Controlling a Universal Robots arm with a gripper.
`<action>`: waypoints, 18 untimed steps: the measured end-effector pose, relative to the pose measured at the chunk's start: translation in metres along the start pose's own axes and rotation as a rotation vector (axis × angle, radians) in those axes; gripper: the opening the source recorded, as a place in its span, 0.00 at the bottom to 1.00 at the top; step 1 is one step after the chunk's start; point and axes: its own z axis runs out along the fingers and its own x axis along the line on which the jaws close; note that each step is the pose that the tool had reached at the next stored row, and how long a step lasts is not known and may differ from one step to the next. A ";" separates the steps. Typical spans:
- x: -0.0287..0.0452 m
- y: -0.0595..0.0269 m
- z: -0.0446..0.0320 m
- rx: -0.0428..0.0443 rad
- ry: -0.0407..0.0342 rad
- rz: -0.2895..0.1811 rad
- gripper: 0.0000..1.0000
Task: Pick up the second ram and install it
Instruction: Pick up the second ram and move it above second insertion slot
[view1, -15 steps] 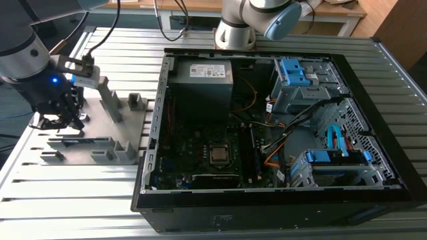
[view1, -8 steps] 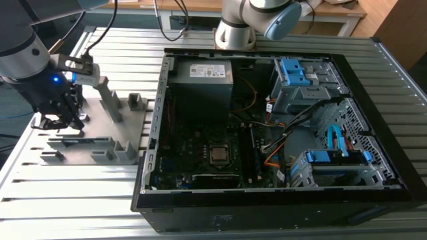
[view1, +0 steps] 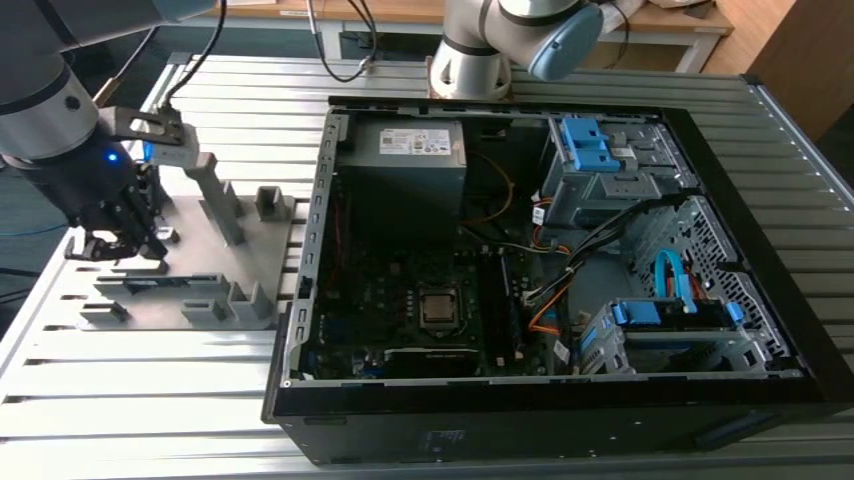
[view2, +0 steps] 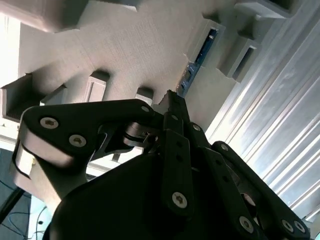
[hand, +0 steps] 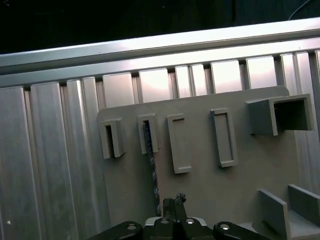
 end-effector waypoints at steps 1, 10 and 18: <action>0.0006 0.0007 0.0001 -0.0001 -0.0001 -0.006 0.10; 0.0016 0.0009 0.0058 -0.0482 0.0105 -0.137 0.10; 0.0019 -0.0026 0.0090 -0.0510 0.0107 -0.152 0.10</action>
